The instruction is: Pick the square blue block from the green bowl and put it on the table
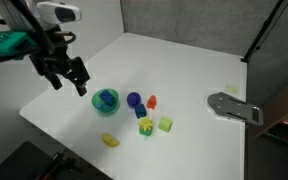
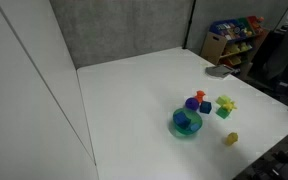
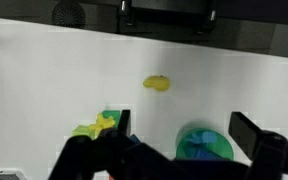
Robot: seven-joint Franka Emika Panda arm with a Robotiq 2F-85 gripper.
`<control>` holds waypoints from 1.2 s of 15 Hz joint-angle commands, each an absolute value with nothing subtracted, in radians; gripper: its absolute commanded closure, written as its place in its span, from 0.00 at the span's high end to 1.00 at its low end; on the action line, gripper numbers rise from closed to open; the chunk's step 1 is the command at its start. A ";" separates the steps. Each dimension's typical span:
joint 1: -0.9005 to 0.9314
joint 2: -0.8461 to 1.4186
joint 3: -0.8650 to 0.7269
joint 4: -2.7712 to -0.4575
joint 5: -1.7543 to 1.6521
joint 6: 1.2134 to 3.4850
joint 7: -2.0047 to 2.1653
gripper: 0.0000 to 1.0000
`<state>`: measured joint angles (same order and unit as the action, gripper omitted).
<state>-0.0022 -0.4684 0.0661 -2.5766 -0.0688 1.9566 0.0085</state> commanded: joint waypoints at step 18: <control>0.058 -0.322 0.046 -2.433 0.059 2.141 -0.024 1.00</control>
